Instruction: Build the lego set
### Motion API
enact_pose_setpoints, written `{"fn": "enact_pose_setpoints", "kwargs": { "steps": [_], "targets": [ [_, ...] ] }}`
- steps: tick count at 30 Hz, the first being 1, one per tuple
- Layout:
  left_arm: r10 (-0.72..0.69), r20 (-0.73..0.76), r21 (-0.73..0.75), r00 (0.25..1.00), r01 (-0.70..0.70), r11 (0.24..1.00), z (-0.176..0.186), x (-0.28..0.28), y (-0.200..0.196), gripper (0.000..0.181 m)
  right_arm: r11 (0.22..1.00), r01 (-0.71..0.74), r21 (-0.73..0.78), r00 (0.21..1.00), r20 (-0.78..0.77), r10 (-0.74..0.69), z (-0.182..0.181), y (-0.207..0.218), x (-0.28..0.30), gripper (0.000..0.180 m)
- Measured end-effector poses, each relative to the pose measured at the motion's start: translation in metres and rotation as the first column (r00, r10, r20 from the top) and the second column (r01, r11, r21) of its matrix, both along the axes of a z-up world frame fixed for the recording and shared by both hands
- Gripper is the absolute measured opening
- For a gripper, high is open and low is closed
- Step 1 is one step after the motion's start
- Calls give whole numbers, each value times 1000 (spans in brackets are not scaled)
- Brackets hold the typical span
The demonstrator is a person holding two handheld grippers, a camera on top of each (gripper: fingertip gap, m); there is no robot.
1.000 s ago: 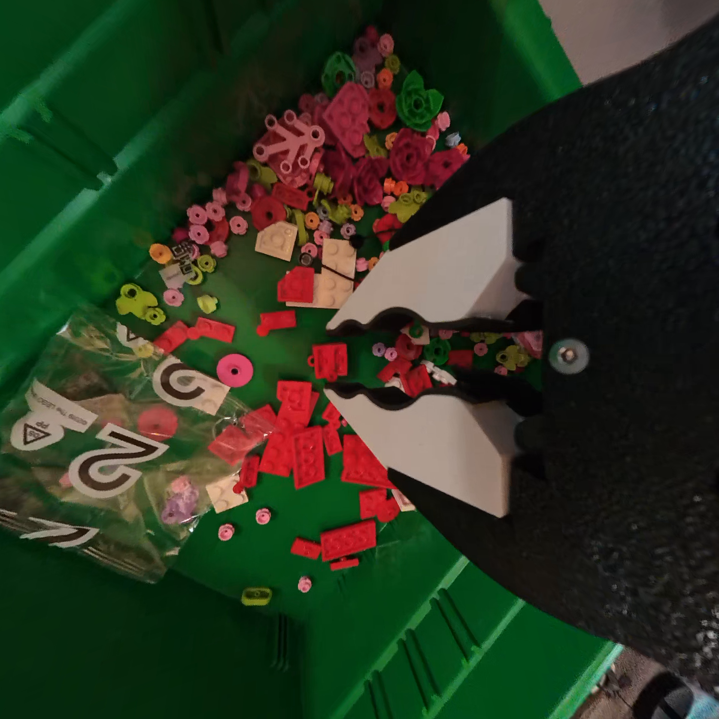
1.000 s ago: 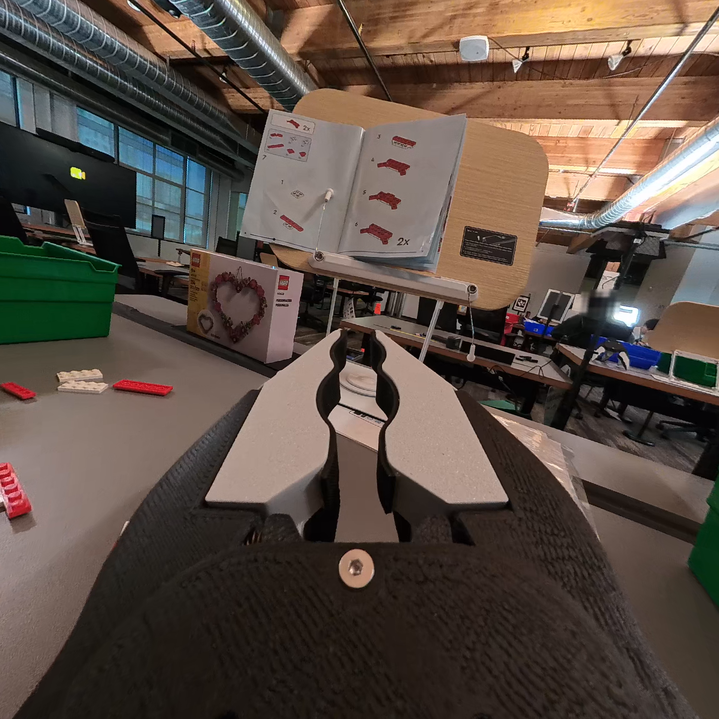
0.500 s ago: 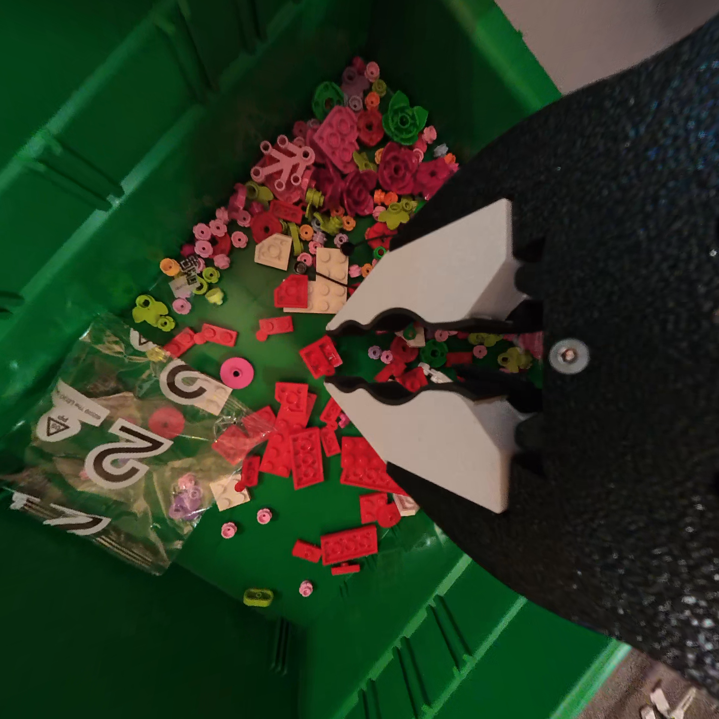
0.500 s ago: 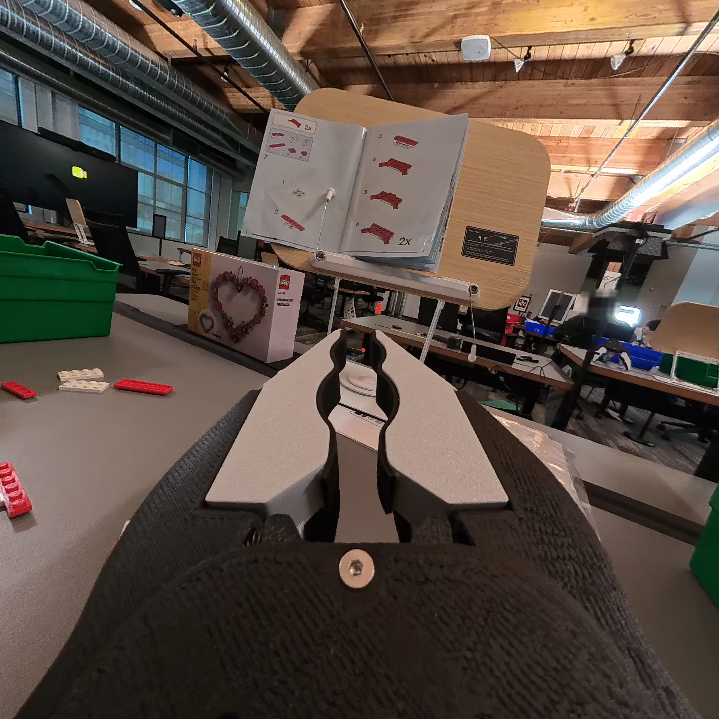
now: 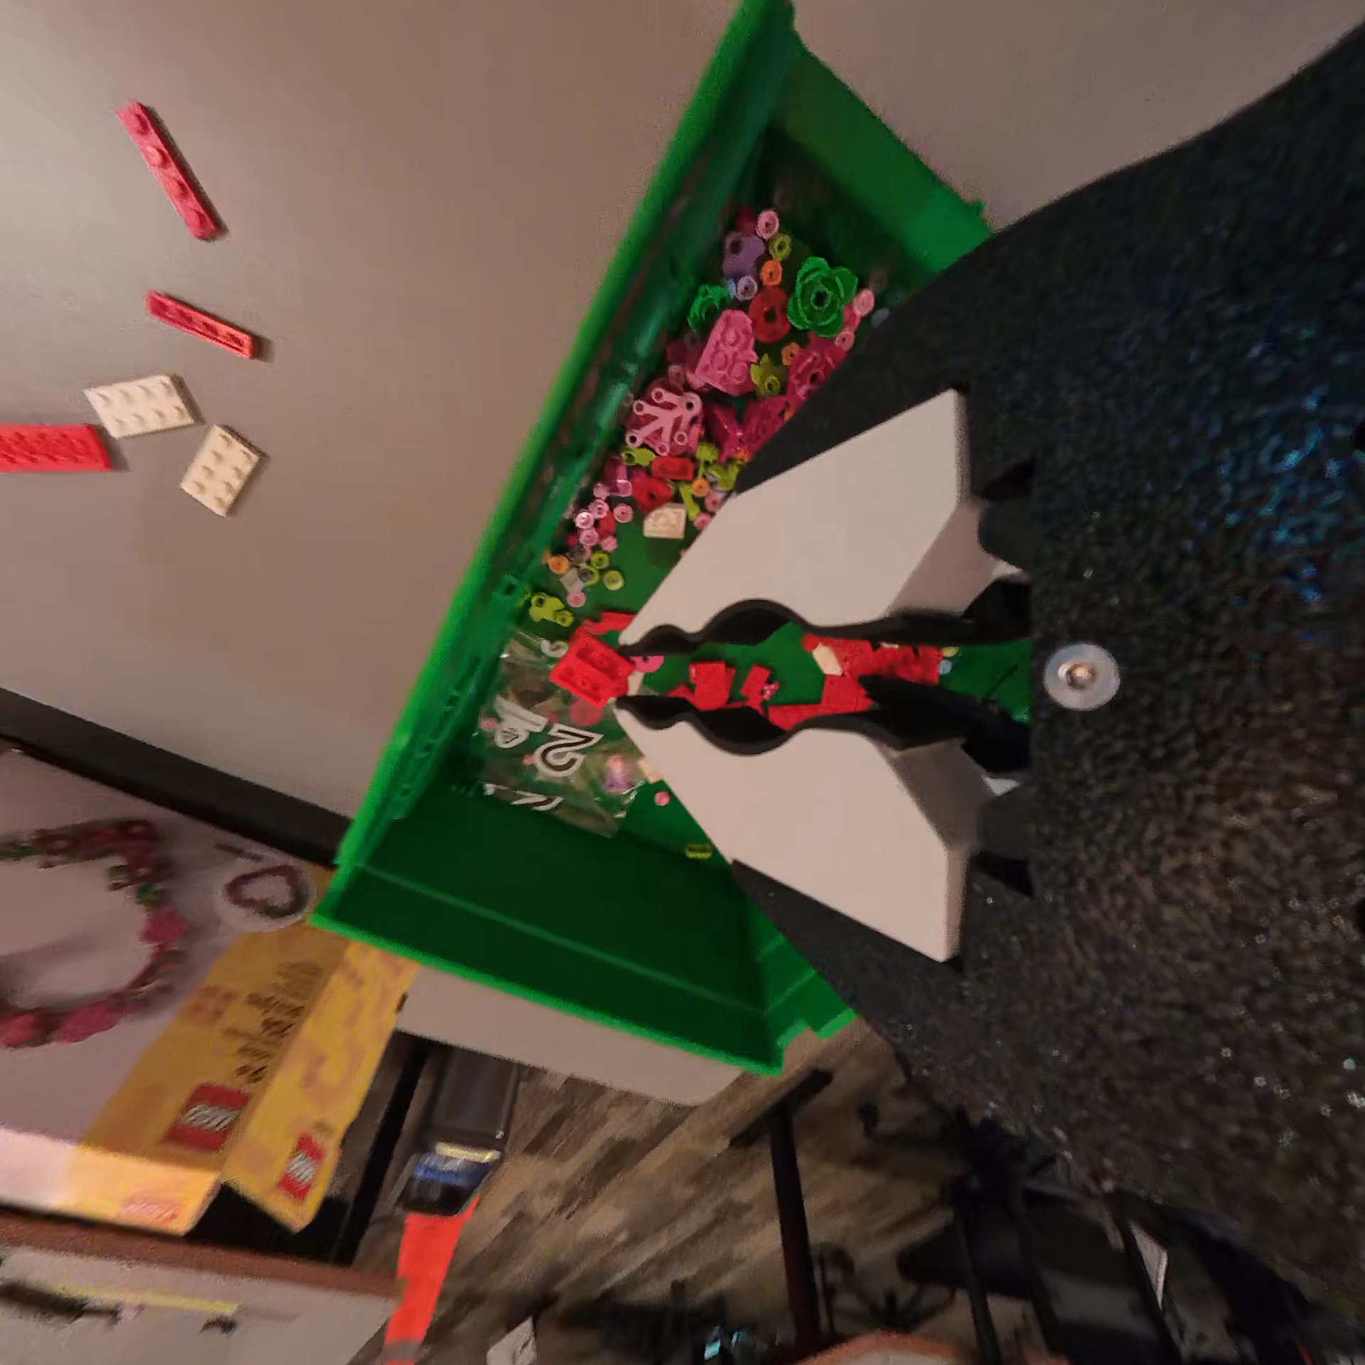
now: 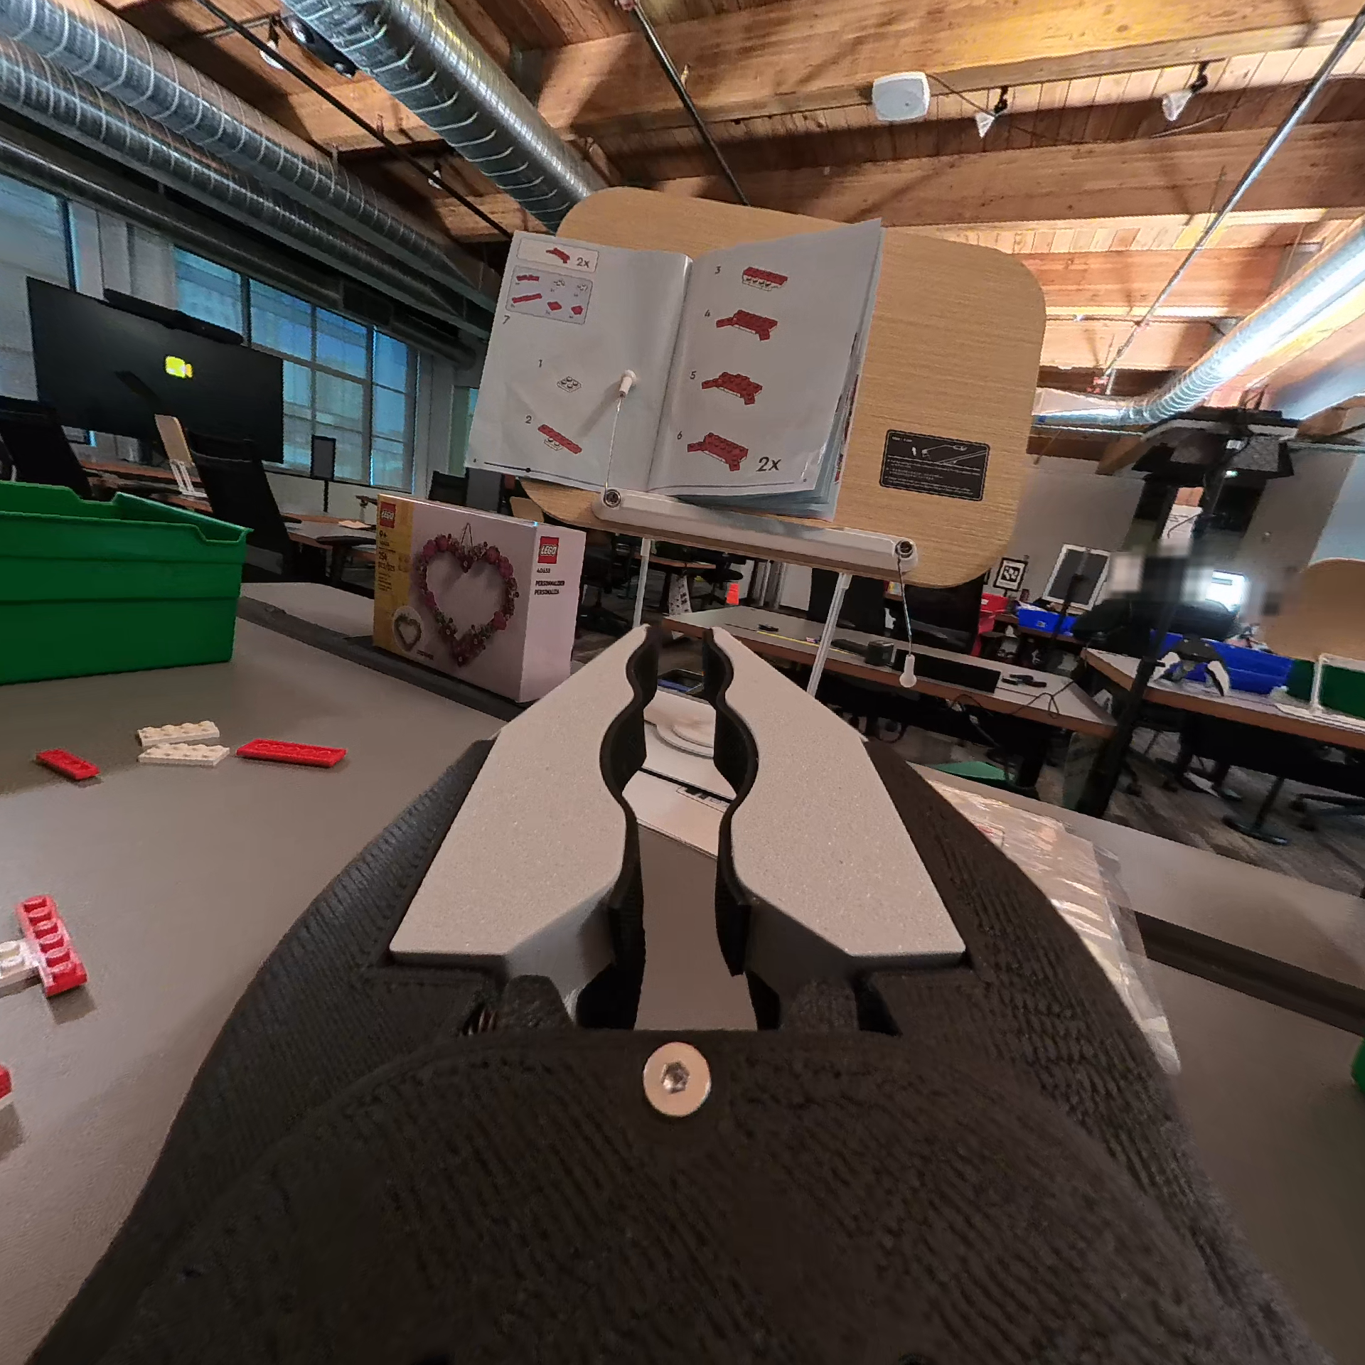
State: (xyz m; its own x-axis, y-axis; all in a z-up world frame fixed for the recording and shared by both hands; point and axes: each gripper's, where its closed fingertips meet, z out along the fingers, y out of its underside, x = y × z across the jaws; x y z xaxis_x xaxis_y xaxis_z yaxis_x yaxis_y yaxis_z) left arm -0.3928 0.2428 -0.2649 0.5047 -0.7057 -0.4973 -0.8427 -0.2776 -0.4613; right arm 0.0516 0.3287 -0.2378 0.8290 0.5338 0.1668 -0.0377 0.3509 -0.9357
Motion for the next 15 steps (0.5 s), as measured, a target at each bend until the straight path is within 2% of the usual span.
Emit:
{"fn": "enact_pose_setpoints", "kwargs": {
  "steps": [1,8,15],
  "targets": [
    [-12,-14,19,1000,12,1000,7,7,-1,9,1000,-3,-2,1000,-5,3,0,0,0,9],
    [-147,-68,117,987,154,981,54,91,-10,8,1000,-16,-13,1000,-24,16,0,0,2,9],
    [-275,10,119,961,272,955,55,189,-14,8,999,-42,-13,999,8,42,-2,-2,-5,10]
  ]
}}
